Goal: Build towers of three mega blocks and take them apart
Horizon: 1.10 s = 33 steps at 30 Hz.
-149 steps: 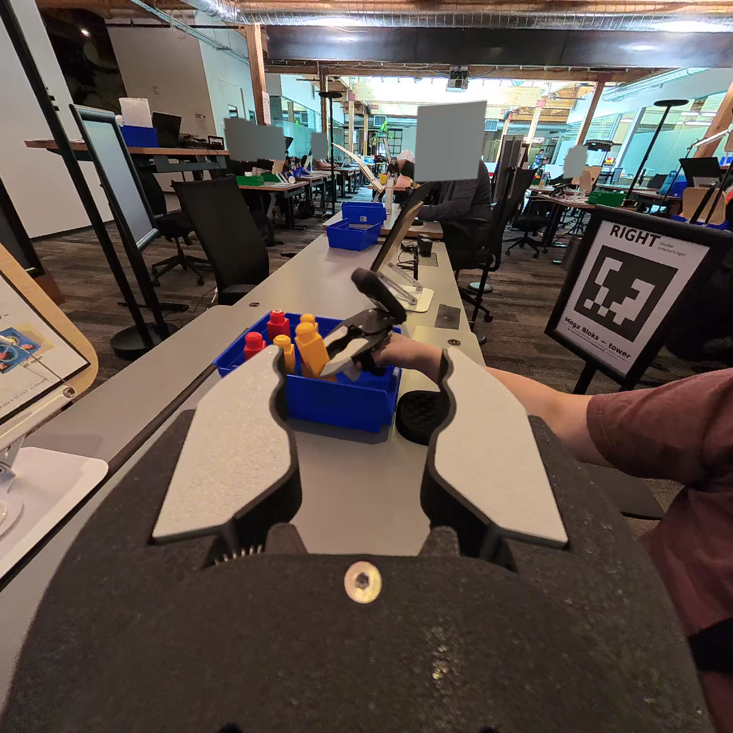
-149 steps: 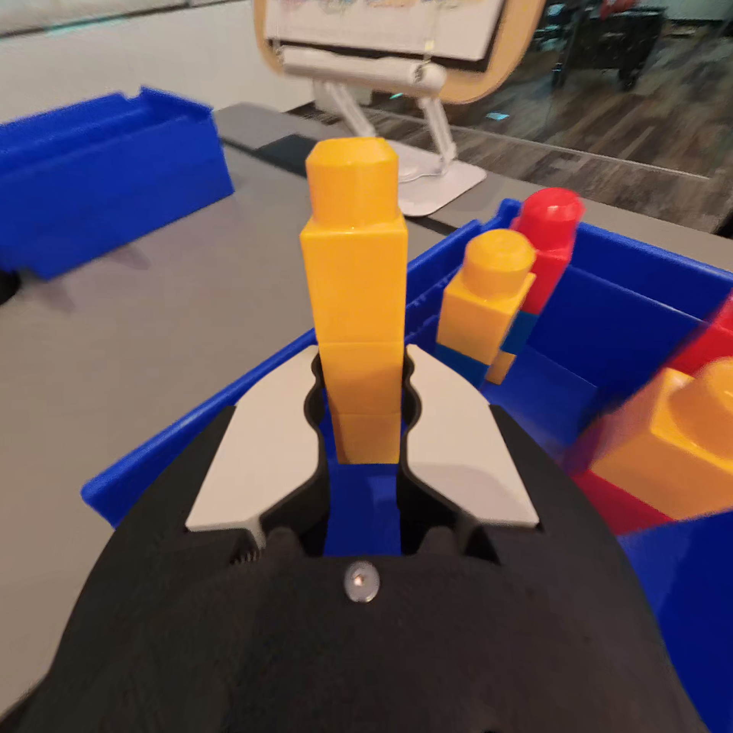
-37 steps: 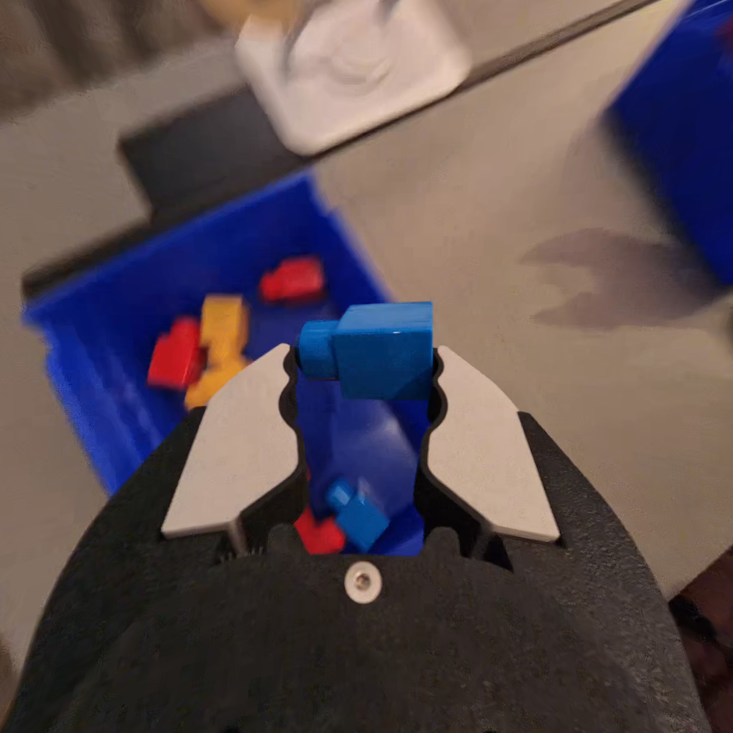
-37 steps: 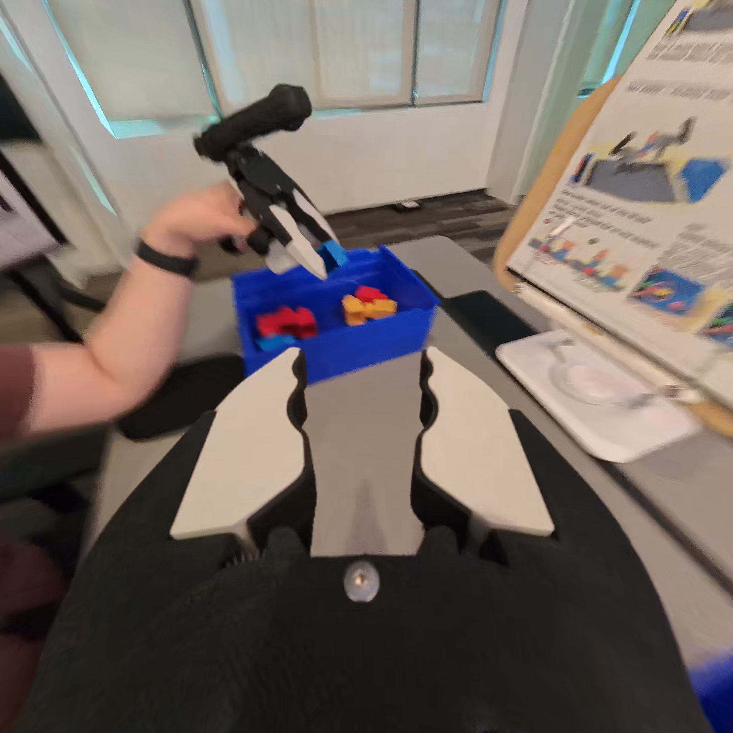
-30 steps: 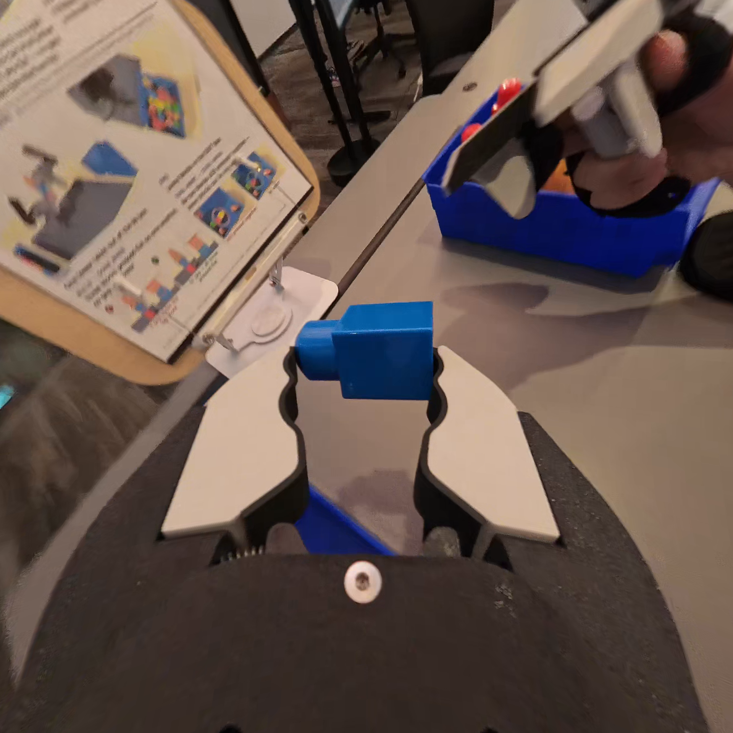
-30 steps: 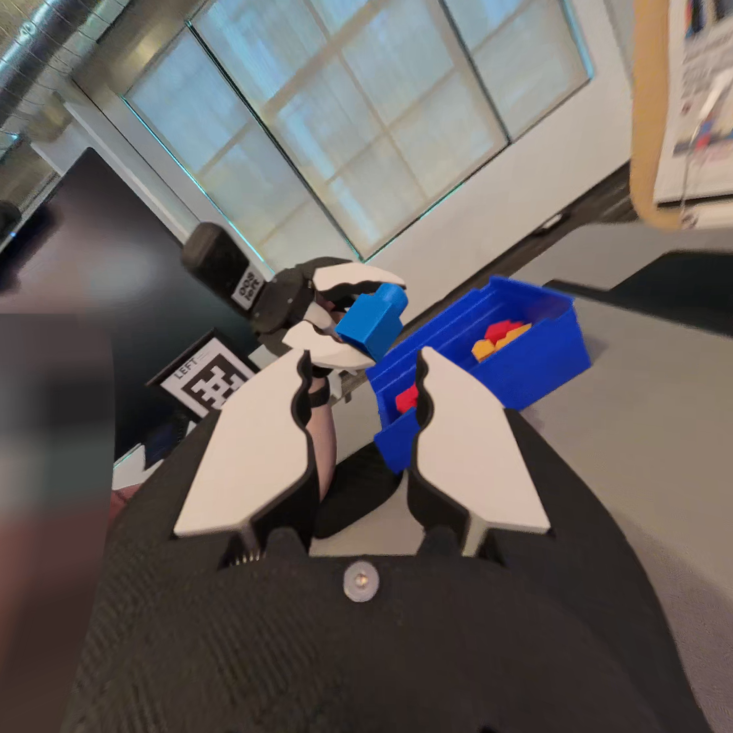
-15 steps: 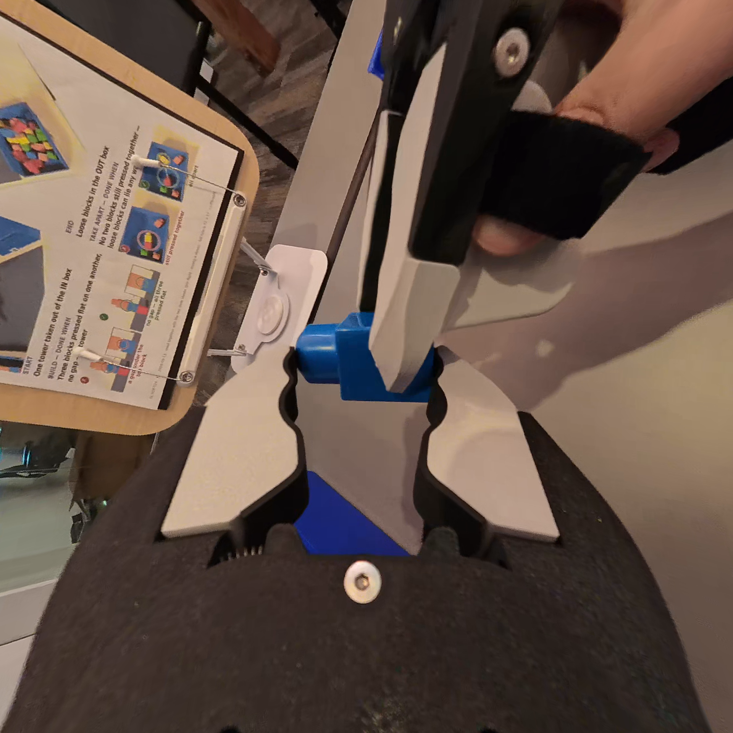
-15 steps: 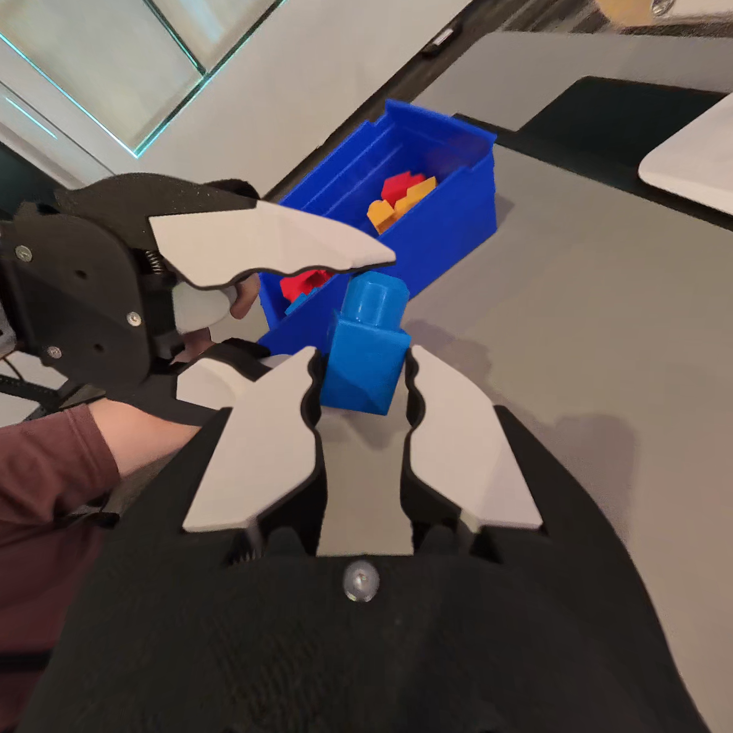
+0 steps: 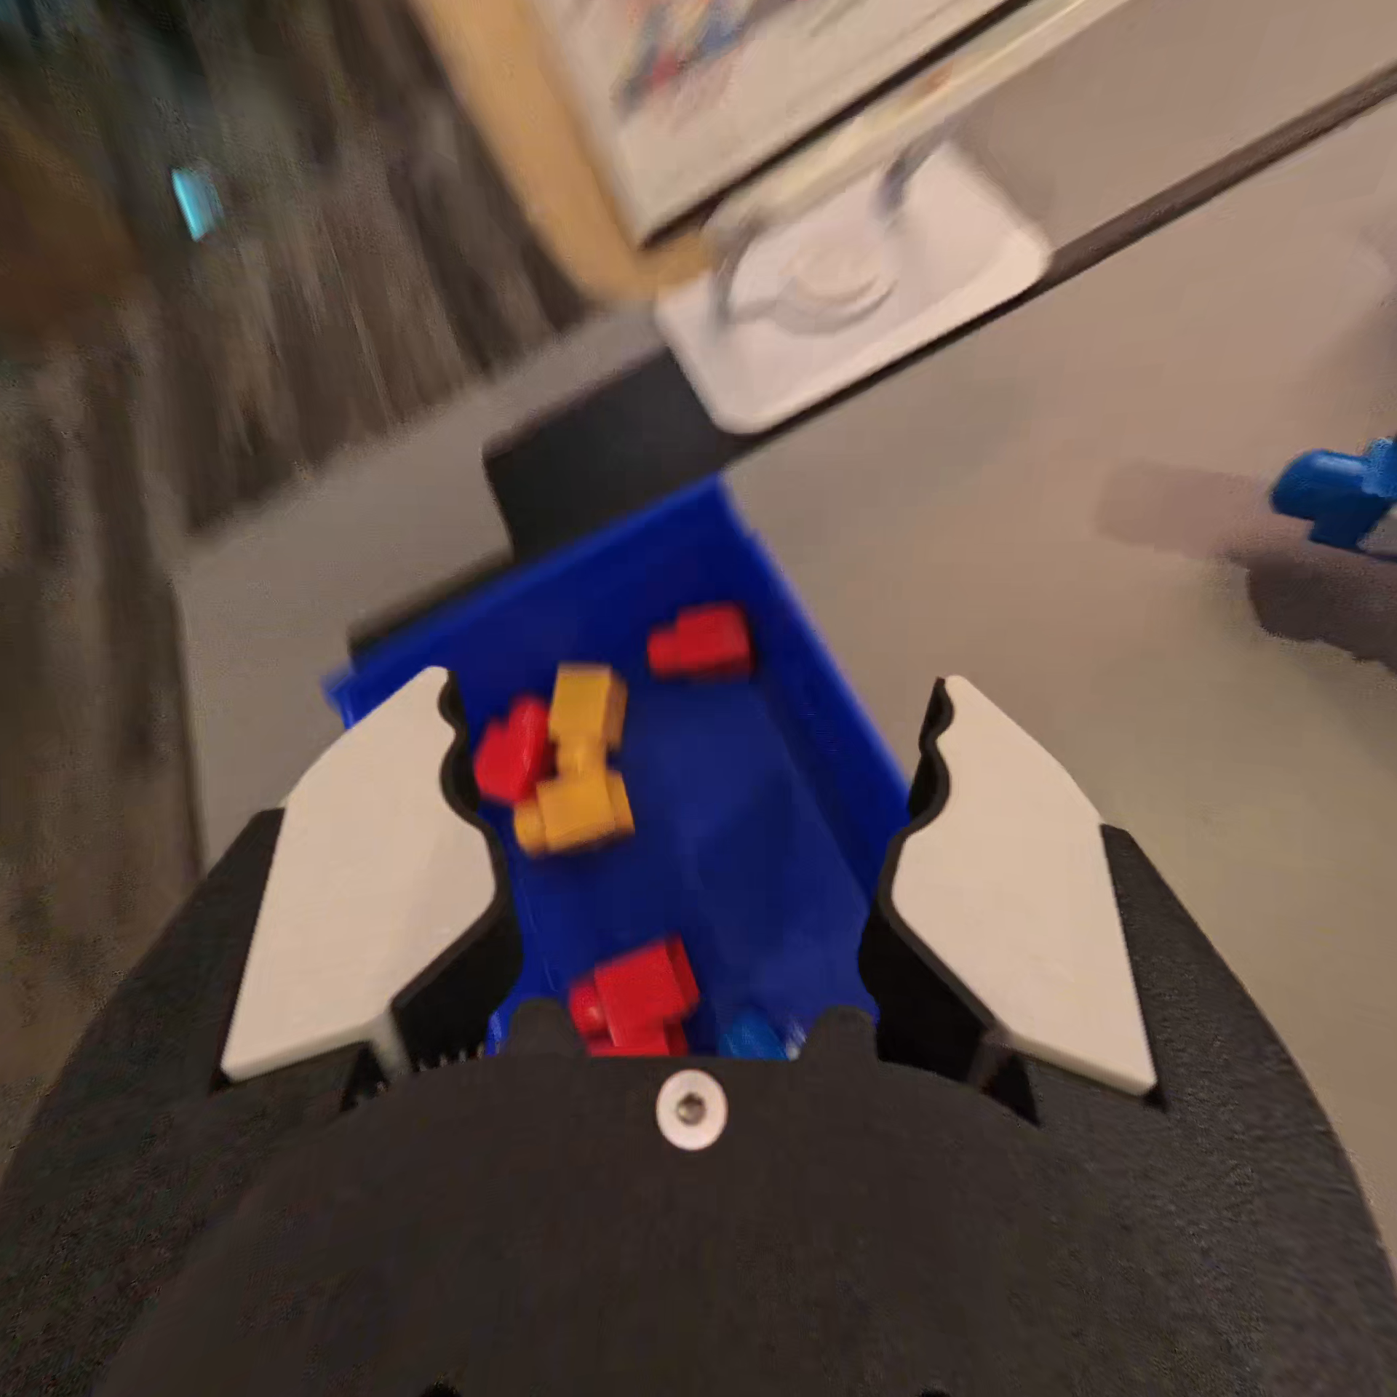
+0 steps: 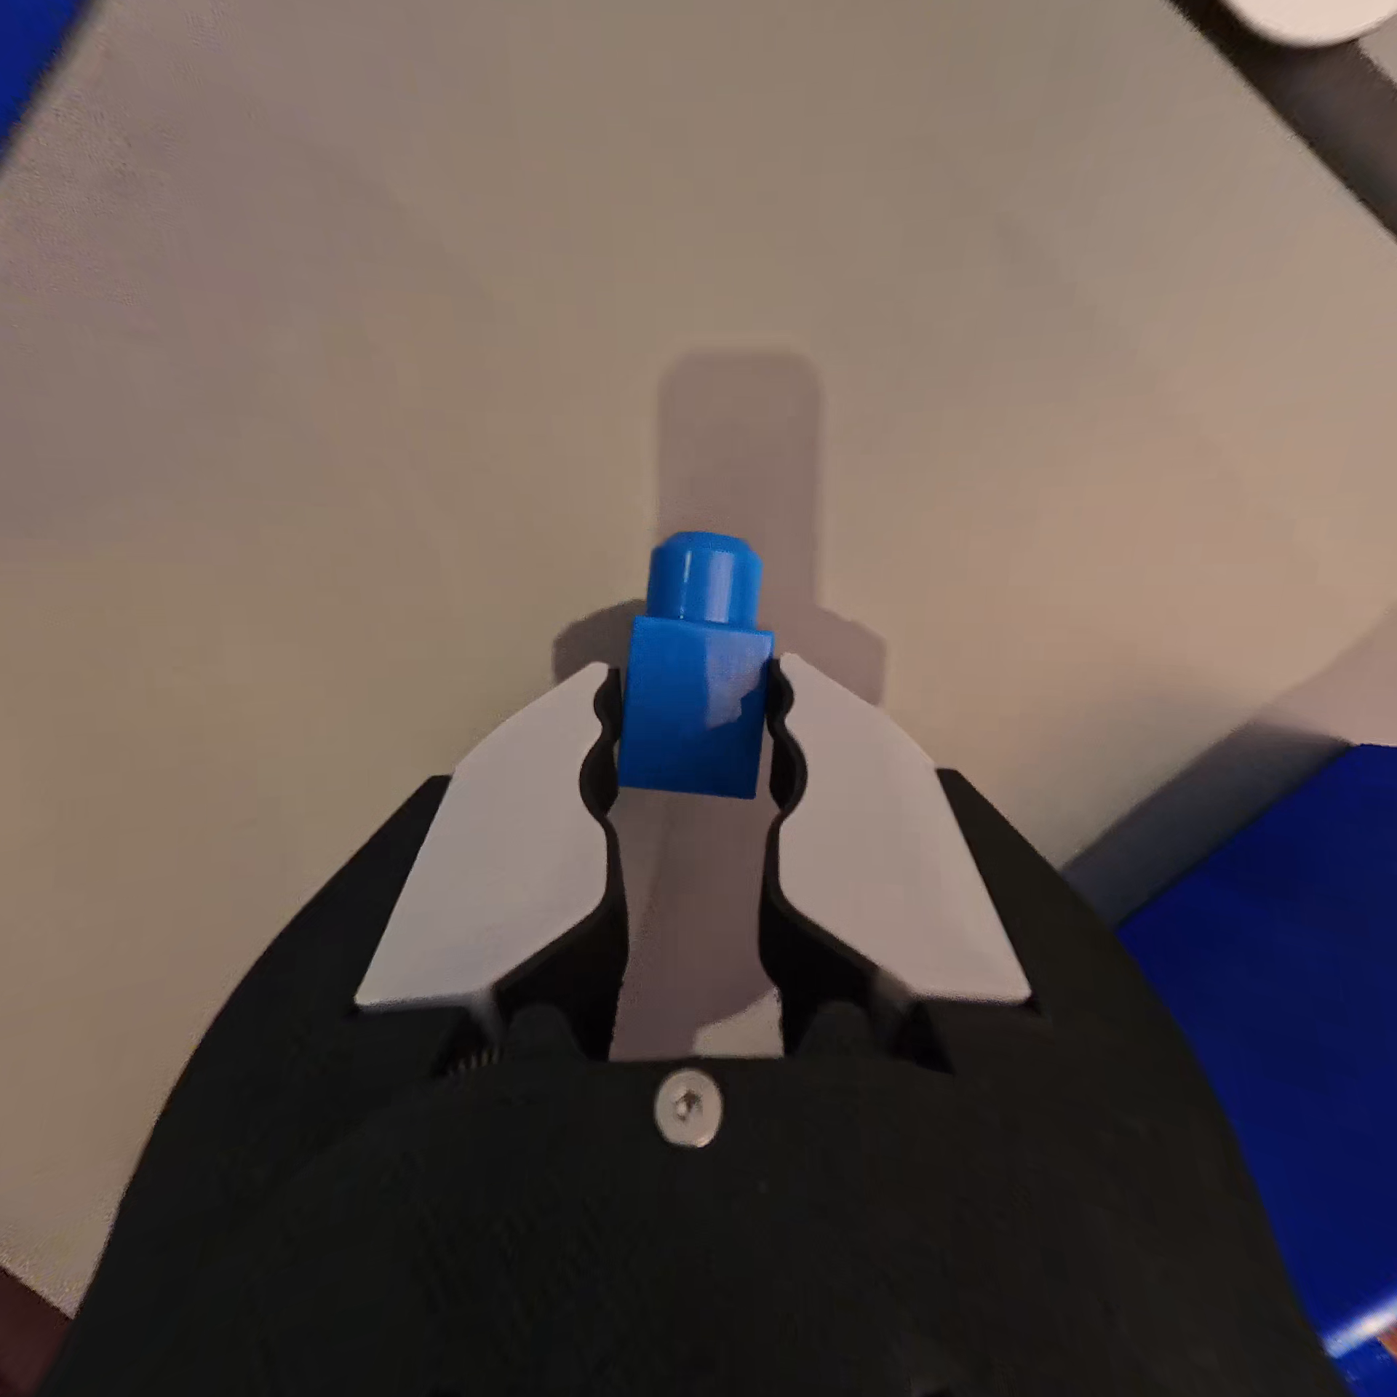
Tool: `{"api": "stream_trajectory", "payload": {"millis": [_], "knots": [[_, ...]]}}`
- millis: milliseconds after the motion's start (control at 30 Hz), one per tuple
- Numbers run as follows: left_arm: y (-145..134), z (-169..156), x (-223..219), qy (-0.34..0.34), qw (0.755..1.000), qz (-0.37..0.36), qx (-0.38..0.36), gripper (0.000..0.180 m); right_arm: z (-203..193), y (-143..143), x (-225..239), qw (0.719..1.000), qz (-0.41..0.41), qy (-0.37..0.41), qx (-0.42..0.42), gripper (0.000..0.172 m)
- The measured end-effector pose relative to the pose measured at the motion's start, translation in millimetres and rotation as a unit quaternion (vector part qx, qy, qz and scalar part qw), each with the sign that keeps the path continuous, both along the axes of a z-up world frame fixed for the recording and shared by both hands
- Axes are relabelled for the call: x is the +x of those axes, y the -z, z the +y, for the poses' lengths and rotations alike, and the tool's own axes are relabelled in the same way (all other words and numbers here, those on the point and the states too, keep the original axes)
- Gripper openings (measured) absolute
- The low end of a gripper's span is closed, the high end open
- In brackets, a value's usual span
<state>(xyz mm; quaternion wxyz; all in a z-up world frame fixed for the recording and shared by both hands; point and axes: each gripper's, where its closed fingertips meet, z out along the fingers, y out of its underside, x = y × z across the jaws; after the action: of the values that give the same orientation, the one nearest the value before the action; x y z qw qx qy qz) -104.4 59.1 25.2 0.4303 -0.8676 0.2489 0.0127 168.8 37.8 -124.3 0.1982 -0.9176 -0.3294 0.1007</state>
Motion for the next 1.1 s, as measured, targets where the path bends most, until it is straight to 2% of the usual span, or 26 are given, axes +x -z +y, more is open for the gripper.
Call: {"api": "stream_trajectory", "payload": {"millis": [67, 133, 200, 333, 400, 467, 767, 1100], "knots": [[30, -1, -43, -0.086, 0.989, -0.062, -0.102, 0.116, 2, 12, 9, 0.999, -0.031, 0.009, -0.011, 0.038], [54, 1, -65, -0.114, 0.976, -0.094, -0.162, 0.117, -2, 22, 15, 0.998, -0.052, 0.009, -0.032, 0.039], [74, 5, -77, -0.128, 0.967, -0.109, -0.193, 0.113, -3, 28, 16, 0.998, -0.056, 0.003, -0.042, 0.039], [106, 13, -89, -0.151, 0.957, -0.085, -0.233, 0.112, -5, 30, 20, 0.996, -0.077, -0.011, -0.042, 0.039], [119, 15, -89, -0.153, 0.953, -0.076, -0.249, 0.112, -5, 32, 22, 0.995, -0.097, -0.018, -0.036, 0.053], [126, 21, -91, -0.161, 0.953, -0.067, -0.249, 0.109, -3, 29, 20, 0.994, -0.101, -0.021, -0.025, 0.059], [146, 30, -100, -0.178, 0.95, -0.032, -0.253, 0.106, 3, -4, 4, 0.997, -0.058, -0.039, 0.04, 0.059], [164, 36, -107, -0.193, 0.946, 0.034, -0.258, 0.096, 3, -7, 1, 0.996, -0.057, -0.05, 0.049, 0.059]]}}
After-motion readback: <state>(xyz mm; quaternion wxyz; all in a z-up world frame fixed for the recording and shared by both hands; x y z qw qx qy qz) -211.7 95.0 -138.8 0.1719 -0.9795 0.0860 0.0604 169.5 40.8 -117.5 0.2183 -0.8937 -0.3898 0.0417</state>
